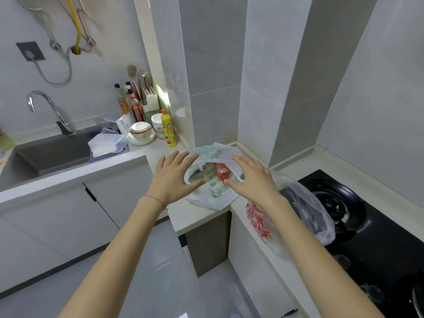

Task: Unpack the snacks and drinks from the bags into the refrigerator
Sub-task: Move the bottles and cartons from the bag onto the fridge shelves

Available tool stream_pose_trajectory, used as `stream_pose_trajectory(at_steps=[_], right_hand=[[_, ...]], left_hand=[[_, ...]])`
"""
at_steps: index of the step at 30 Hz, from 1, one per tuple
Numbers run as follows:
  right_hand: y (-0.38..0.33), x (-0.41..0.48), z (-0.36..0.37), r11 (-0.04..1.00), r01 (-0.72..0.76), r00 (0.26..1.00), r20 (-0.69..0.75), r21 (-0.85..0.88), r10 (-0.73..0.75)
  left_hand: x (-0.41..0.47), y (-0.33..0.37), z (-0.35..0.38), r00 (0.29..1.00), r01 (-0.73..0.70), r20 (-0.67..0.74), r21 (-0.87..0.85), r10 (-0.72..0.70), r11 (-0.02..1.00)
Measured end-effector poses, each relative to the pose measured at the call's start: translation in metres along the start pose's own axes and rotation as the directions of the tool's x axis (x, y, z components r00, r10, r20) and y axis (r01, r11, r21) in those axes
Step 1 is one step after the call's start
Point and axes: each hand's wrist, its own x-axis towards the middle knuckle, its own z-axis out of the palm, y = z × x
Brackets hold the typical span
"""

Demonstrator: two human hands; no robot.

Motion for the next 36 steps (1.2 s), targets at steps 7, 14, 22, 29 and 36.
stream_pose_trajectory(at_steps=[7, 14, 22, 29, 36], right_hand=[[0.036, 0.086, 0.031, 1.0, 0.013, 0.988, 0.156, -0.009, -0.012], [0.051, 0.138, 0.077, 1.0, 0.018, 0.963, 0.269, 0.002, -0.018], [0.052, 0.188, 0.129, 0.998, -0.036, 0.956, 0.292, 0.049, 0.02], [0.05, 0.216, 0.168, 0.993, -0.112, 0.954, 0.284, 0.046, 0.095], [0.057, 0.251, 0.183, 0.996, -0.075, 0.96, 0.274, 0.051, 0.058]], left_hand=[[0.073, -0.014, 0.048, 0.996, 0.069, 0.053, -0.004, -0.069, 0.998], [0.115, -0.045, 0.1, 0.981, 0.106, 0.168, -0.017, -0.102, 0.994], [0.158, -0.104, 0.137, 0.974, 0.073, 0.219, -0.051, -0.06, 0.996], [0.185, -0.136, 0.164, 0.942, 0.023, 0.334, -0.075, 0.004, 0.997], [0.204, -0.149, 0.179, 0.922, 0.094, 0.382, -0.058, -0.065, 0.994]])
